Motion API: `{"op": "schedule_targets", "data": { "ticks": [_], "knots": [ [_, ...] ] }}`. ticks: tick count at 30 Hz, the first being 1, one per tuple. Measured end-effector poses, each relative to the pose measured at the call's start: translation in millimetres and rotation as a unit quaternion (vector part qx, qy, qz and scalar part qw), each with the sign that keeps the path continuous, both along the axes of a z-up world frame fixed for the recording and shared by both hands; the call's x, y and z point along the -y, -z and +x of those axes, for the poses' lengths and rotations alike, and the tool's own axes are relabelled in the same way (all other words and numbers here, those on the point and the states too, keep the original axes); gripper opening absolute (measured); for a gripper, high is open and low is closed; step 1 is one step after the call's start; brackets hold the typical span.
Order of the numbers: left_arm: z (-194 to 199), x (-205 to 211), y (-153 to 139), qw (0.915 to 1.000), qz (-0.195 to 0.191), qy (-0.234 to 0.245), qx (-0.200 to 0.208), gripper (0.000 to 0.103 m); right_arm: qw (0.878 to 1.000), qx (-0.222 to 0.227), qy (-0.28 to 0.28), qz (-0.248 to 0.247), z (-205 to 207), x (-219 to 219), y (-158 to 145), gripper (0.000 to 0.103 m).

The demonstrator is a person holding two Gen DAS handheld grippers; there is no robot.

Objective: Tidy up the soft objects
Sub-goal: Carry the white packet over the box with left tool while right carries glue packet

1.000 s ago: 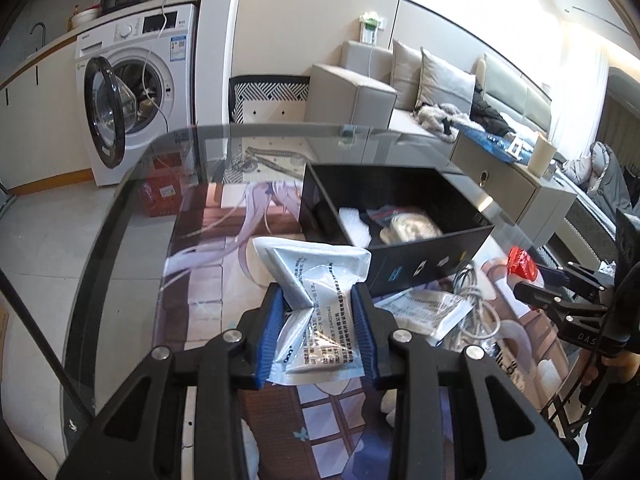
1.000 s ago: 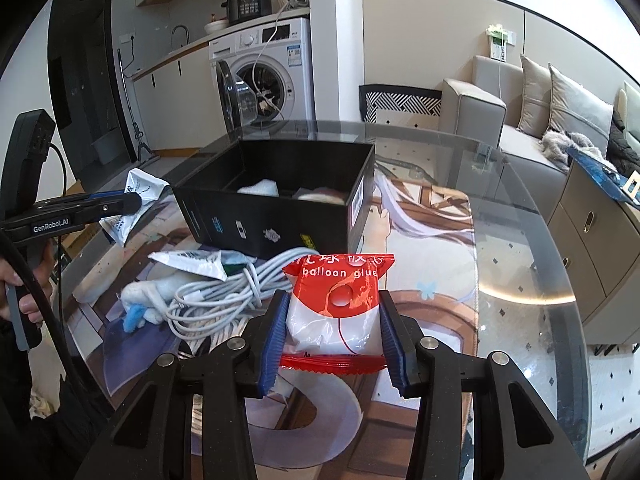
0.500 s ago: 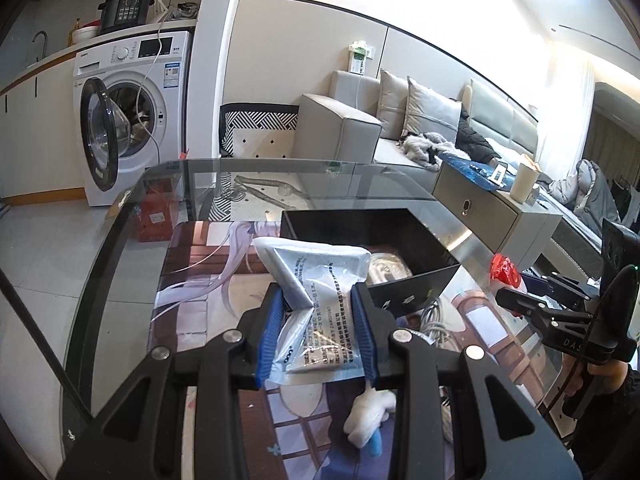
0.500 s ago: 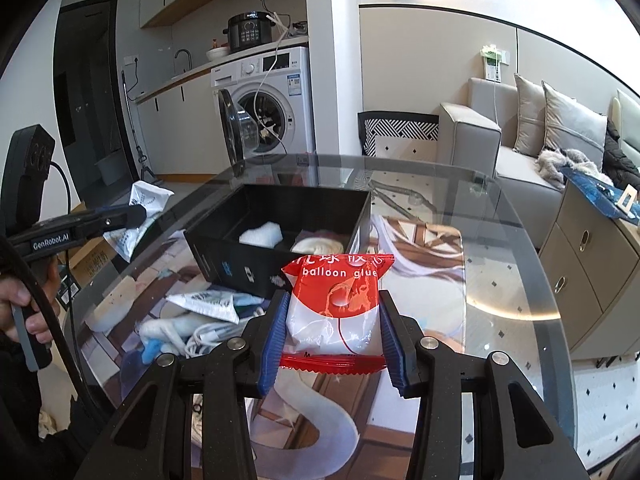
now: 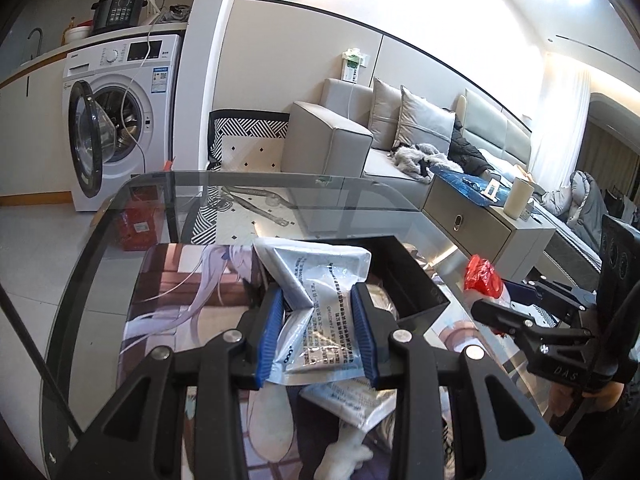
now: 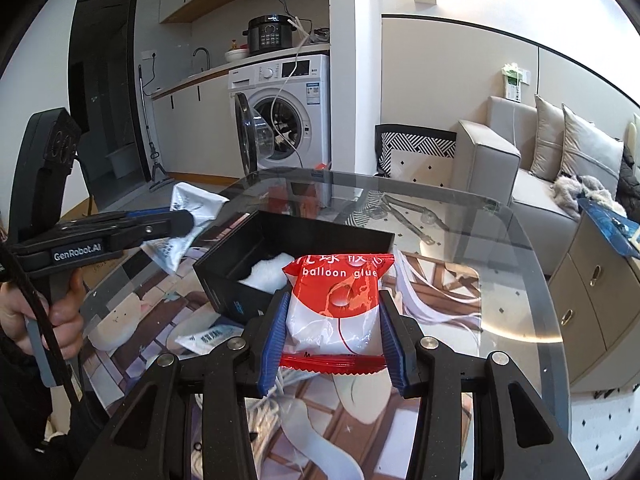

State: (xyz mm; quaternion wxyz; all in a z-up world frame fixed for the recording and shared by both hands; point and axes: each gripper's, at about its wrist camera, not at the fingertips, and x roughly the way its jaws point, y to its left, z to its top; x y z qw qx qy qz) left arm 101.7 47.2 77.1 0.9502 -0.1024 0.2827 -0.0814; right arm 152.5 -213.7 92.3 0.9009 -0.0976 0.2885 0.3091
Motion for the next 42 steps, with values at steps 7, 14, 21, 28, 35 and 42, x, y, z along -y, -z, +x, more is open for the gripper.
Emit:
{"op": "schedule_targets", "data": {
  "ticks": [7, 14, 21, 28, 35, 42],
  "knots": [
    [20, 7, -2, 1.0000, 0.001, -0.004, -0.001, 0.033, 1.000, -0.004, -0.005, 0.006, 15, -7, 0, 0.044],
    [38, 13, 0, 1.0000, 0.001, -0.008, -0.003, 0.033, 1.000, -0.009, -0.011, 0.012, 29, -16, 2, 0.044],
    [53, 21, 4, 0.9998, 0.013, -0.011, -0.010, 0.033, 1.000, -0.011, -0.022, 0.010, 40, -29, 6, 0.044],
    [64, 24, 10, 0.9994, 0.023, -0.018, -0.018, 0.033, 0.999, -0.016, -0.029, 0.009, 51, -38, 11, 0.044],
    [75, 28, 16, 0.9987, 0.039, -0.021, -0.026, 0.033, 0.999, -0.019, -0.031, 0.008, 60, -42, 15, 0.044],
    [85, 31, 21, 0.9984, 0.042, -0.020, -0.032, 0.033, 0.999, -0.024, -0.034, 0.004, 70, -46, 21, 0.044]
  ]
}}
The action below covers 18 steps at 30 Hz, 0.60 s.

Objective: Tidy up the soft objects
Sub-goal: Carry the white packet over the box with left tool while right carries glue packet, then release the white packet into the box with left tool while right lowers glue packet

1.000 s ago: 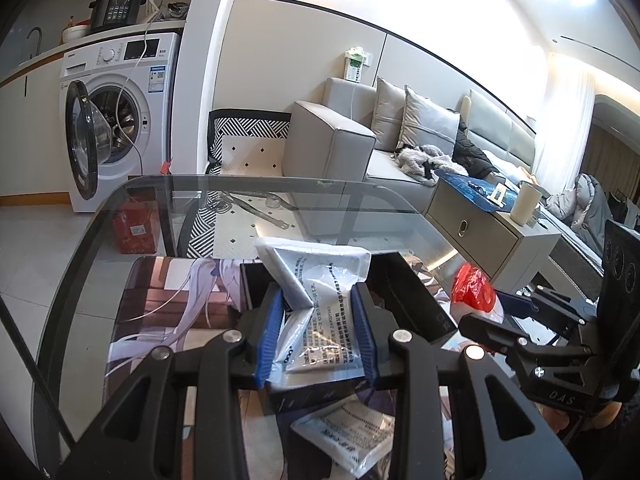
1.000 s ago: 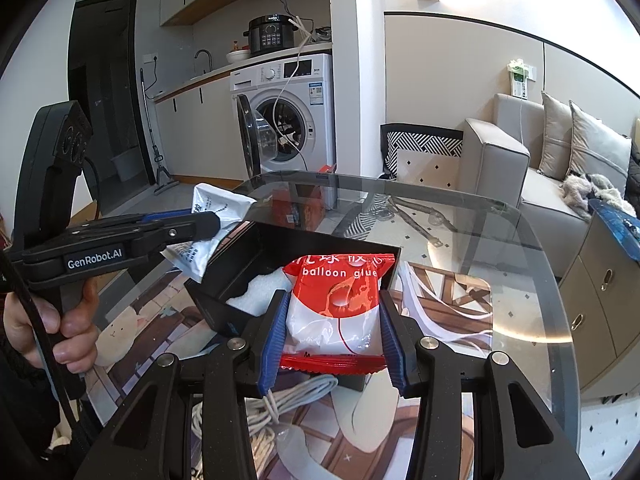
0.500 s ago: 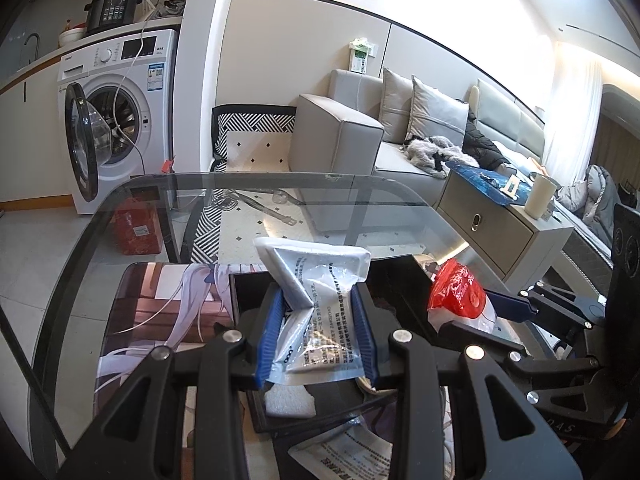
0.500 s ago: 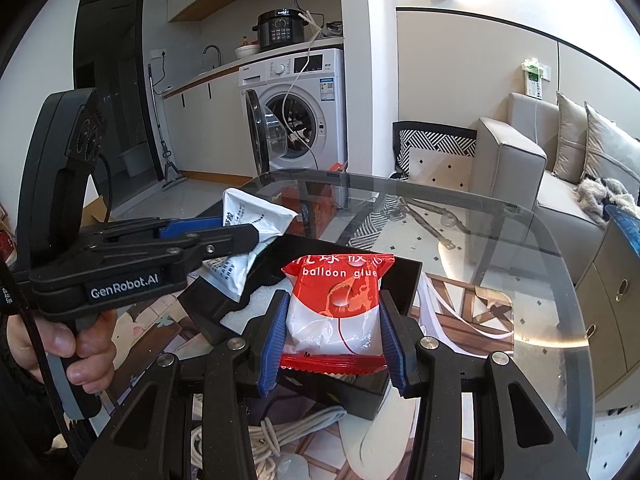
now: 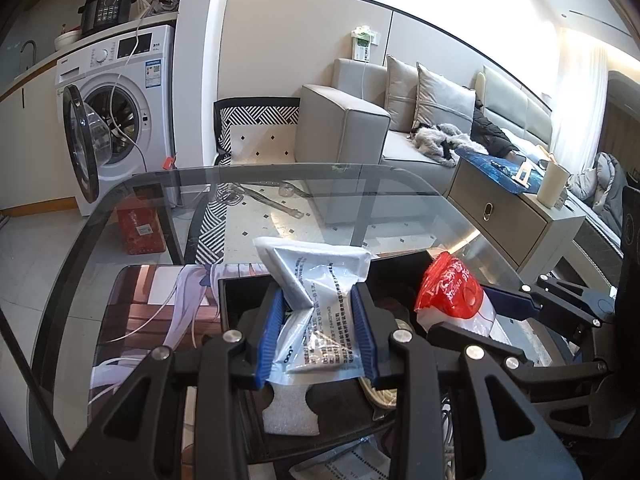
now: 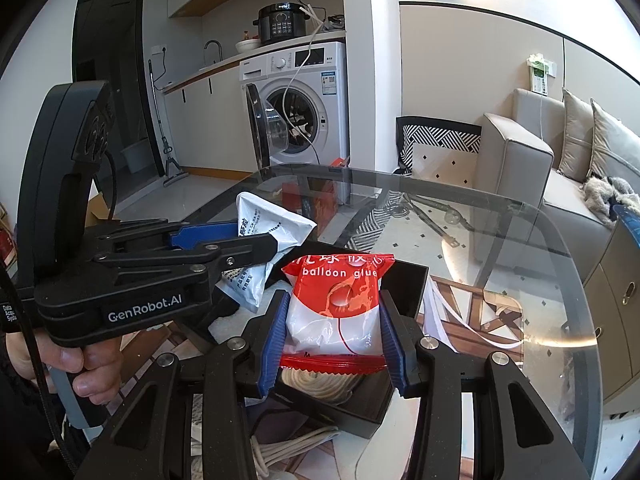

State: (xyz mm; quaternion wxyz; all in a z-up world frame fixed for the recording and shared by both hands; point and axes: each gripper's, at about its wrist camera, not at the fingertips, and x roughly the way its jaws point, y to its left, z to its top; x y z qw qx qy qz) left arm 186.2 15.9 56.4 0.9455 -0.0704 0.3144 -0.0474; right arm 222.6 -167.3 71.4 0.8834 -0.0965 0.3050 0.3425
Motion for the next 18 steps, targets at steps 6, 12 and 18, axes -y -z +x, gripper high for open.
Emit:
{"op": "schedule_targets", "data": {
  "ticks": [6, 12, 18],
  "knots": [
    [5, -1, 3, 1.0000, -0.002, 0.000, -0.003, 0.033, 1.000, -0.003, 0.000, -0.006, 7, -4, 5, 0.044],
    [9, -1, 7, 1.0000, -0.003, 0.000, -0.008, 0.033, 1.000, -0.007, 0.001, -0.011, 13, -9, 10, 0.044],
    [11, 0, 12, 0.9999, -0.001, 0.004, -0.014, 0.033, 1.000, -0.011, 0.001, -0.017, 17, -11, 16, 0.044]
  ]
}}
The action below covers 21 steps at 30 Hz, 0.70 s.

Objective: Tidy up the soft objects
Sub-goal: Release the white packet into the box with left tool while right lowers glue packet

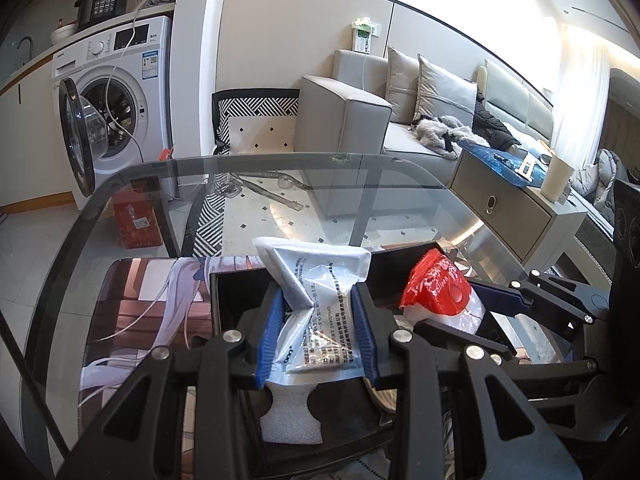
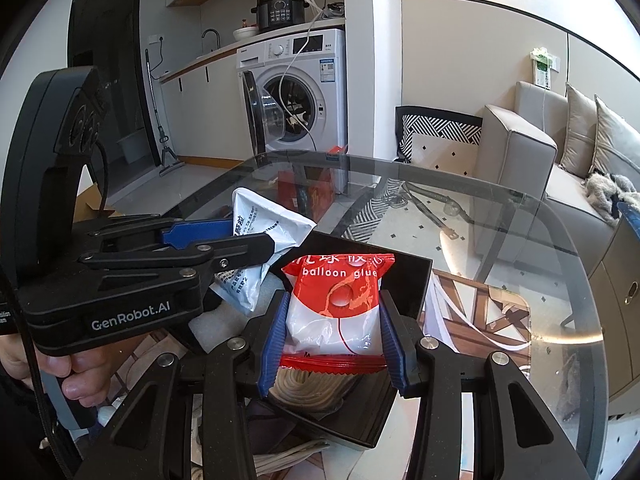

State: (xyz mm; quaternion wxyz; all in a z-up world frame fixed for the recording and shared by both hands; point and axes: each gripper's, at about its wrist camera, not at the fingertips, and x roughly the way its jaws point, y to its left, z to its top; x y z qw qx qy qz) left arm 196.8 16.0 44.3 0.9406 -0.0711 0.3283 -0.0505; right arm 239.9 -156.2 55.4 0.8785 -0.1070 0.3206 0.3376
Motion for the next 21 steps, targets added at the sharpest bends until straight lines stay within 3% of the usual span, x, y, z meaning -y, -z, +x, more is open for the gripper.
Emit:
{"op": "schedule_targets", "data": {
  "ticks": [11, 18, 20, 21],
  "knots": [
    [3, 2, 2, 0.9999, 0.003, 0.011, -0.005, 0.033, 1.000, -0.006, 0.001, -0.003, 6, -1, 4, 0.044],
    [-1, 9, -1, 0.9995, 0.027, 0.018, -0.002, 0.035, 1.000, 0.011, 0.011, -0.004, -4, 9, -5, 0.049],
    [-3, 10, -3, 0.9994, 0.029, 0.021, 0.000, 0.042, 1.000, 0.013, 0.014, -0.001, -9, 15, -9, 0.051],
    [-5, 10, -4, 0.9993, 0.029, 0.021, 0.001, 0.053, 1.000, 0.015, 0.017, -0.001, -12, 19, -11, 0.054]
  ]
}}
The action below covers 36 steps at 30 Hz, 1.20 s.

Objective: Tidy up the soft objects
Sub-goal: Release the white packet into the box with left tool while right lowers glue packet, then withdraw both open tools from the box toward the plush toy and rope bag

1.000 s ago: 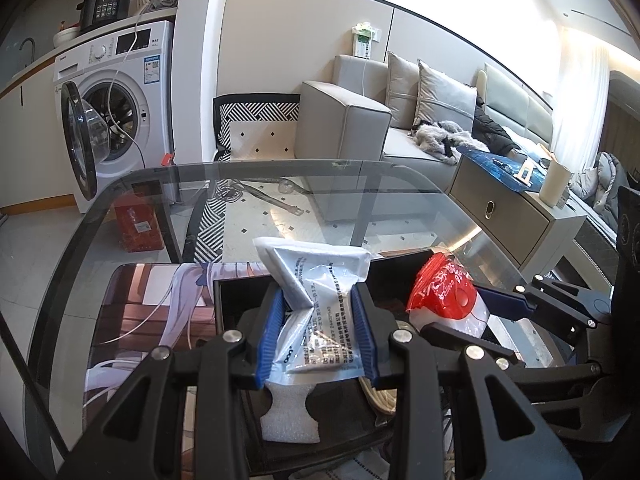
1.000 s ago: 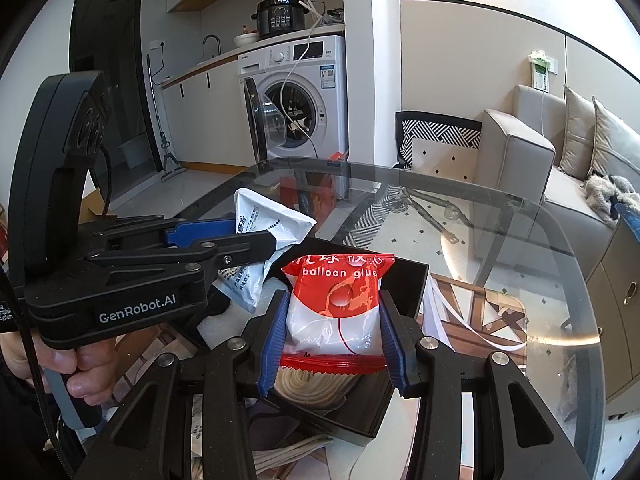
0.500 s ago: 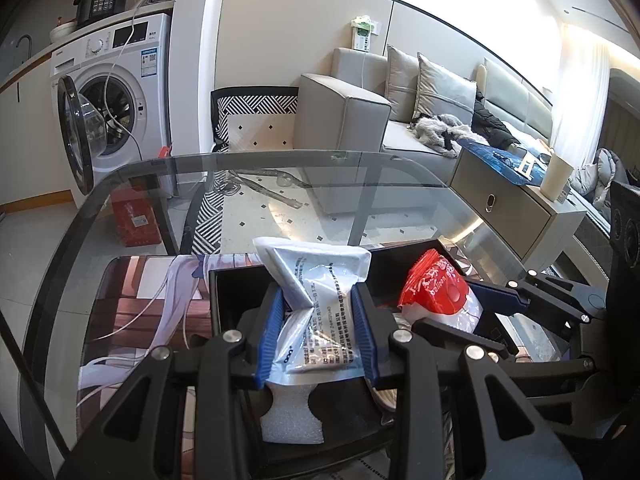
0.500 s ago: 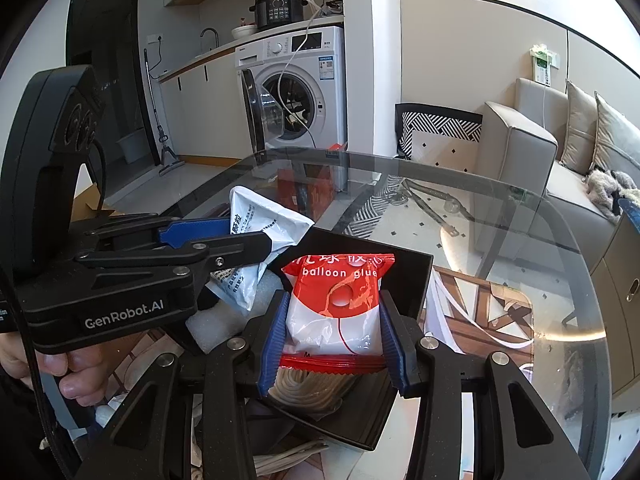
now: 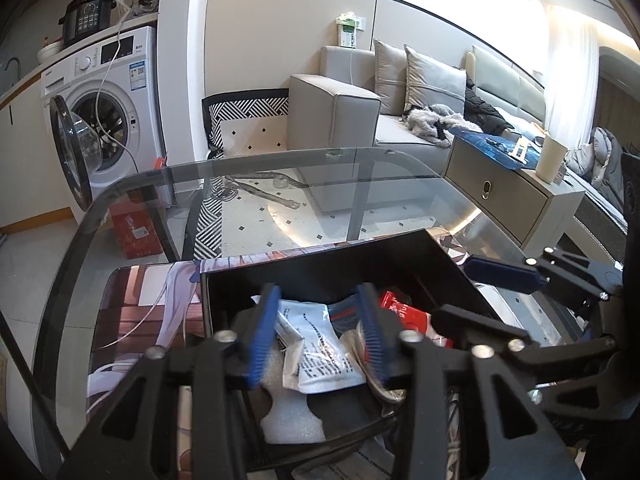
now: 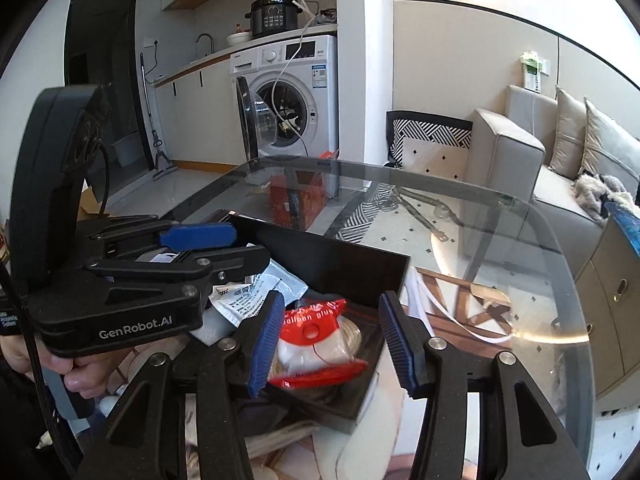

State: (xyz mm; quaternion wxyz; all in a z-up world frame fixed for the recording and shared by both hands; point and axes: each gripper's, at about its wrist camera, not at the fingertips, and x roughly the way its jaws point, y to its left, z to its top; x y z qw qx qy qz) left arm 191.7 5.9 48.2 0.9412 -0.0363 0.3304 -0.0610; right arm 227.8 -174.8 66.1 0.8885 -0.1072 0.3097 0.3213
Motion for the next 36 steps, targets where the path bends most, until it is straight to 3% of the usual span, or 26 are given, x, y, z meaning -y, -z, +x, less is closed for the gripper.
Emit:
{"op": "schedule_targets", "data": {
  "ticks": [5, 7, 11, 22, 36],
  "knots": [
    [-12, -2, -7, 0.9999, -0.004, 0.004, 0.008, 0.062, 1.000, 0.006, 0.017, 0.021, -16, 22, -9, 0.084],
    [-18, -4, -10, 0.9999, -0.007, 0.005, 0.012, 0.079, 0.999, 0.009, 0.029, 0.028, -24, 32, -12, 0.093],
    [-33, -8, -17, 0.9995, -0.014, 0.005, 0.027, 0.103, 0.999, 0.011, 0.039, 0.037, -37, 47, -15, 0.101],
    [-66, -12, -22, 0.9994, -0.008, 0.006, 0.034, 0.103, 0.997, 0.000, 0.057, 0.055, -65, 69, -16, 0.102],
    [-100, -24, -12, 0.9994, -0.005, -0.012, 0.033, 0.103, 0.998, -0.022, 0.037, 0.034, -98, 64, 2, 0.102]
  ]
}}
